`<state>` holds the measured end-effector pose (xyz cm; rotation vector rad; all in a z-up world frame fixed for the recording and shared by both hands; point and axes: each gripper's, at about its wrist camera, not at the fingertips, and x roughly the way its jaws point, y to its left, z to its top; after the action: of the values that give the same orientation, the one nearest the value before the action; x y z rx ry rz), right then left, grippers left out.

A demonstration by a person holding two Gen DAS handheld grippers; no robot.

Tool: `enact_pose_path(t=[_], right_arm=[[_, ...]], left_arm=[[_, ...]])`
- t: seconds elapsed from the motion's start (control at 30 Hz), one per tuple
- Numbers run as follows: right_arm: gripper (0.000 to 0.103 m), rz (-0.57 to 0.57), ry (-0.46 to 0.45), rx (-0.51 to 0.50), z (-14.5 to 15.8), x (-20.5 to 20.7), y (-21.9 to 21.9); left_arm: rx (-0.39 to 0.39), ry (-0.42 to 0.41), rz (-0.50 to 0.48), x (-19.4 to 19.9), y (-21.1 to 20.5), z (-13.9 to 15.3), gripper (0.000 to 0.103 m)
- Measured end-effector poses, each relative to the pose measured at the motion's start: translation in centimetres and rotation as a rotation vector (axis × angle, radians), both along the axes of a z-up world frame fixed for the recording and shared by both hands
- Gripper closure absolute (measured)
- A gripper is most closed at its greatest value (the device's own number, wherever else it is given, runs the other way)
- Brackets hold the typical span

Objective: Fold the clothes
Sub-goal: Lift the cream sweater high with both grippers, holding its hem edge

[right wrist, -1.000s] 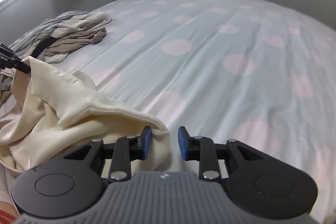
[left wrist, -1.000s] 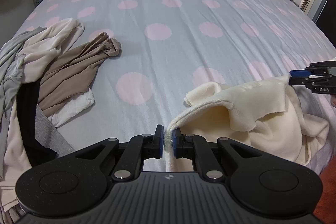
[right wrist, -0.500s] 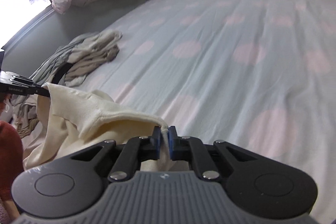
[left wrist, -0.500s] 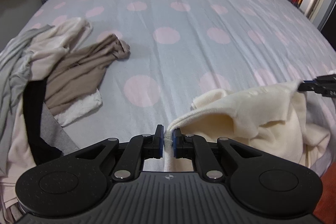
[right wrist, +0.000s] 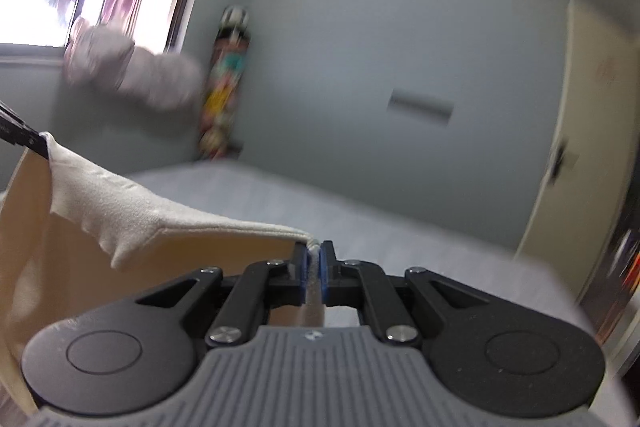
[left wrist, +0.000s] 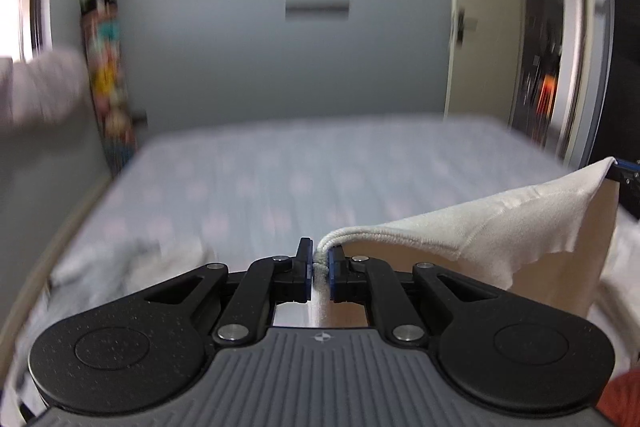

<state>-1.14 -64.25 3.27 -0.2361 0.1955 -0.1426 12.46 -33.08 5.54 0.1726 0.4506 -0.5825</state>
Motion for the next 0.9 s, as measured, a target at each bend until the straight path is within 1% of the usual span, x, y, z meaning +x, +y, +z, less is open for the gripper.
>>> enact_pose_path(t=[0.03, 0.1, 0.23, 0.3, 0.43, 0.53, 0.63, 0.73, 0.83, 0.9], right_arm=[[0.096, -0.016, -0.036, -0.029, 1.4, -0.7, 0.6], [0.096, -0.037, -0.095, -0.049, 3.9, -2.3, 1.4], [0.096, -0.073, -0.207, -0.086, 8.0, -5.4, 3.0], [0.096, -0.094, -0.252, -0.107, 9.5, -6.9, 3.6], [0.096, -0.118, -0.317, -0.124, 12.0, -9.8, 4.6], [0.096, -0.127, -0.339, -0.125, 13.0, -12.1, 5.1], [0.096, -0.134, -0.347, -0.137, 13.1, -14.4, 6.3], [0.096, -0.143, -0.343, -0.151, 12.7, -16.2, 7.6], [0.096, -0.149, -0.33, -0.147, 11.9, -17.5, 8.3], [0.096, -0.154, -0.312, -0.148, 11.3, -17.2, 8.4]], left_arm=[[-0.022, -0.037, -0.005, -0.7, 0.3, 1.5, 0.097], [-0.066, -0.109, -0.016, -2.1, 0.8, 4.5, 0.098], [-0.129, -0.228, -0.049, -5.2, 1.4, 8.9, 0.098], [-0.143, -0.274, -0.069, -6.6, 1.5, 10.4, 0.097], [-0.165, -0.341, -0.091, -8.8, 1.4, 11.9, 0.097], [-0.186, -0.35, -0.106, -10.2, 1.7, 12.2, 0.097], [-0.185, -0.334, -0.107, -11.7, 2.0, 11.8, 0.097], [-0.177, -0.299, -0.119, -12.8, 2.4, 11.0, 0.097], [-0.181, -0.254, -0.131, -12.8, 3.1, 10.3, 0.097], [-0.176, -0.229, -0.132, -12.4, 3.0, 9.8, 0.097]])
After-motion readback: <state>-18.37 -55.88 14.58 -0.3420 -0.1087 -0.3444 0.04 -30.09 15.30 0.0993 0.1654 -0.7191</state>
